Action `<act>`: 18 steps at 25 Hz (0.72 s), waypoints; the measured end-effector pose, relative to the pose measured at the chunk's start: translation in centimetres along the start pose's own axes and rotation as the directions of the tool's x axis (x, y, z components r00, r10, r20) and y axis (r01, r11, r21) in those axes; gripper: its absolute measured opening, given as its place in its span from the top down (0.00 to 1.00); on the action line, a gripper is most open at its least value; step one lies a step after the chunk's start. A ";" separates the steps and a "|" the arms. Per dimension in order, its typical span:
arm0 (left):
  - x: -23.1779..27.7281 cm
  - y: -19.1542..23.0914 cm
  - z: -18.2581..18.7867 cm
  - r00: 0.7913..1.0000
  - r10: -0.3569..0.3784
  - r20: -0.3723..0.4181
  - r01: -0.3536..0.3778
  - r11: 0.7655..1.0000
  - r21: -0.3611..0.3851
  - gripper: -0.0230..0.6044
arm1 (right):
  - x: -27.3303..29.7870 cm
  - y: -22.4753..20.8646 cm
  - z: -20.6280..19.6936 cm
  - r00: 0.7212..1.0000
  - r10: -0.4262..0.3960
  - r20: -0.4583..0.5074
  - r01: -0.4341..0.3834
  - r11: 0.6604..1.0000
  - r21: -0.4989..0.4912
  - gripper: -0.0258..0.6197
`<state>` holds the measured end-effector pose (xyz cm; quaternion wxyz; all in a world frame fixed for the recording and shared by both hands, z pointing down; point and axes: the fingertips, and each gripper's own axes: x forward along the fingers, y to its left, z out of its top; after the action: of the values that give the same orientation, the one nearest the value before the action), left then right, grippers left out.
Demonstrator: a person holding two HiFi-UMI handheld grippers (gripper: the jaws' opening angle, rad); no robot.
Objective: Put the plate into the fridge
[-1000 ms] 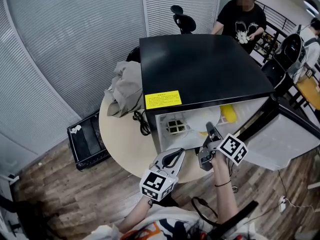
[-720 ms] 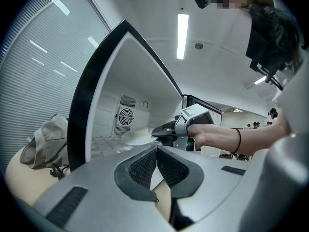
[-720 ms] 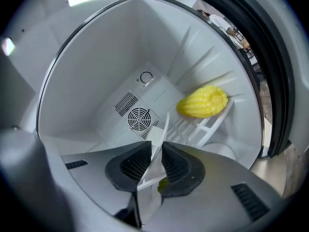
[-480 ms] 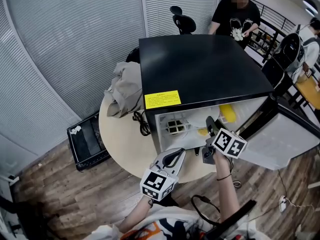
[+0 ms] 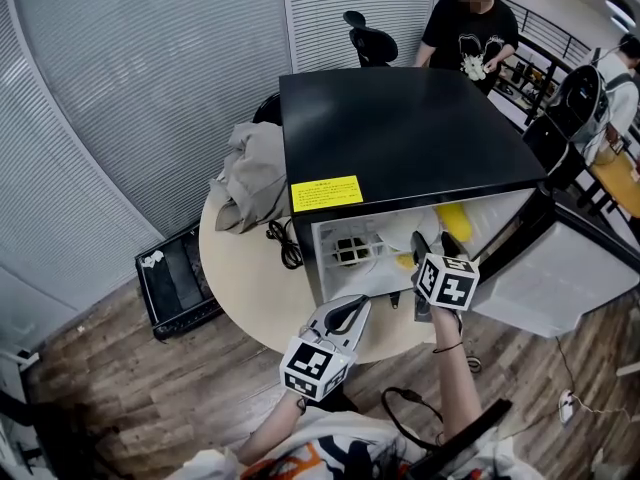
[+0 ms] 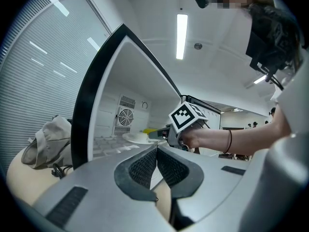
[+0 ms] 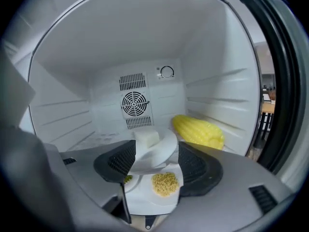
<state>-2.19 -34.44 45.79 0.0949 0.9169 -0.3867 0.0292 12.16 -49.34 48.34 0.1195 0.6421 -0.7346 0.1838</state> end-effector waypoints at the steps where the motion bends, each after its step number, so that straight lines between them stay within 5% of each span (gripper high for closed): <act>1: -0.1 0.0 0.0 1.000 0.002 -0.001 -0.002 1.000 0.000 0.94 | -0.1 -0.1 0.2 1.000 -0.002 0.008 0.002 1.000 0.000 0.55; 18: -0.7 -2.2 -0.4 1.000 0.001 -0.013 -0.001 1.000 0.006 0.94 | -4.5 1.7 -1.3 0.988 0.146 0.056 -0.152 0.980 0.125 0.55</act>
<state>-1.09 -32.35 45.76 0.0946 0.9168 -0.3863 0.0365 11.07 -44.52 47.47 0.0467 0.5956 -0.7699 0.2244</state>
